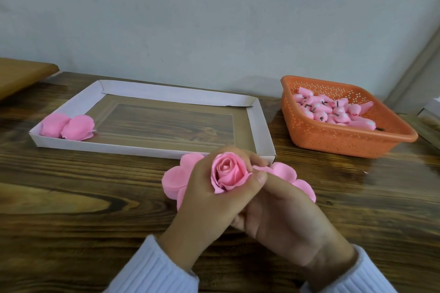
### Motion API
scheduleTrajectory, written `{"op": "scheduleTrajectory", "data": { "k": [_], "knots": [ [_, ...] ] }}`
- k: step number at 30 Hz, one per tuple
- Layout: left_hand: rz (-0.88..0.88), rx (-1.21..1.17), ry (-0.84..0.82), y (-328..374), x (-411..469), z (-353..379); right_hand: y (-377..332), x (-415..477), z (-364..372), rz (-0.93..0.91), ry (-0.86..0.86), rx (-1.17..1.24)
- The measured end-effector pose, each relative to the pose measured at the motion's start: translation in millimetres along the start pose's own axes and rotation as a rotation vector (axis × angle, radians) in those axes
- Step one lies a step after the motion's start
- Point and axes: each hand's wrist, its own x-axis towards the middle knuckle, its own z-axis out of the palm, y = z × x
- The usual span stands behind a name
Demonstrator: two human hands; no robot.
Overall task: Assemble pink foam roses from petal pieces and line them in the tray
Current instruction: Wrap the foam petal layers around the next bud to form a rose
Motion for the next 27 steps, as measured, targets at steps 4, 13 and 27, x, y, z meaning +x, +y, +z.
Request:
{"op": "scheduleTrajectory", "data": {
  "k": [4,13,27],
  "knots": [
    [-0.02,-0.021,0.138,-3,0,-2,-5,-2,-1,-0.199,0.238,-0.202],
    [-0.222,-0.038,-0.07,-12,5,-2,-23,-21,1,-0.849,0.237,-0.967],
    [-0.284,-0.138,-0.265,-12,4,-1,-27,-22,2,-0.786,0.231,-1.487]
  ]
}}
